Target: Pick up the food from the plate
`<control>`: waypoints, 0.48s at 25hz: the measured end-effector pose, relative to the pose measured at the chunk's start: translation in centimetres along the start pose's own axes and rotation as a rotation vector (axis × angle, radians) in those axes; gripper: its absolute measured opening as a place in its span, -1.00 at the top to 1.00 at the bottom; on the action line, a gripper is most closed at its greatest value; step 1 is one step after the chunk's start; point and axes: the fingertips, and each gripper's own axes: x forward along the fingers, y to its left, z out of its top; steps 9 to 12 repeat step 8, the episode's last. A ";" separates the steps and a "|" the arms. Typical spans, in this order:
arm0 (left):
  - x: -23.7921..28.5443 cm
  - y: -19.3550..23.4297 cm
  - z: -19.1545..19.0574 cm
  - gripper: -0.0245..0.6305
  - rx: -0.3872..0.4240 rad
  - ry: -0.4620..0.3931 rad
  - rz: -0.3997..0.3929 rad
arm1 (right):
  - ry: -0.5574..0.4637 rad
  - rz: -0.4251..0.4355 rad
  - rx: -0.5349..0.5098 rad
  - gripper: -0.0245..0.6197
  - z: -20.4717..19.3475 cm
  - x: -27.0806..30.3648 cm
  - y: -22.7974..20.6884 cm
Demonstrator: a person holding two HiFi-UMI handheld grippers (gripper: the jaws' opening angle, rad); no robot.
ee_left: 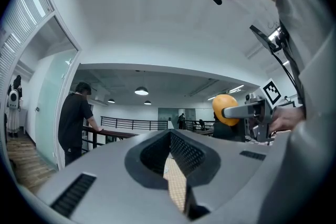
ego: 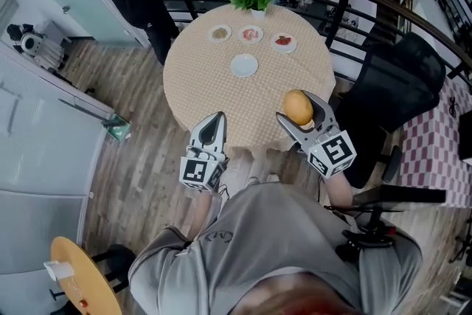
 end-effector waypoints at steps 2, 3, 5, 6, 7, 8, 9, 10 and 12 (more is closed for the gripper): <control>-0.2 -0.2 0.1 0.90 0.002 0.001 0.005 | 0.003 0.009 0.006 -0.11 -0.3 0.1 0.3; -0.3 -0.2 0.0 0.90 0.005 0.003 0.008 | 0.007 0.013 0.002 -0.11 -0.3 0.1 0.4; -0.5 -0.3 -0.1 0.90 0.013 0.012 0.015 | 0.013 0.021 0.000 -0.11 -0.5 0.3 0.6; -0.5 -0.4 -0.1 0.89 0.015 0.017 0.016 | 0.015 0.024 0.002 -0.11 -0.6 0.4 0.6; -0.6 -0.4 -0.2 0.90 0.017 0.021 0.017 | 0.015 0.028 0.003 -0.11 -0.7 0.6 0.7; -0.7 -0.4 -0.2 0.89 0.018 0.026 0.018 | 0.016 0.031 0.005 -0.11 -0.8 0.7 0.7; -0.7 -0.4 -0.2 0.89 0.018 0.026 0.018 | 0.016 0.031 0.005 -0.11 -0.8 0.7 0.7; -0.7 -0.4 -0.2 0.89 0.018 0.026 0.018 | 0.016 0.031 0.005 -0.11 -0.8 0.7 0.7; -0.7 -0.4 -0.2 0.89 0.018 0.026 0.018 | 0.016 0.031 0.005 -0.11 -0.8 0.7 0.7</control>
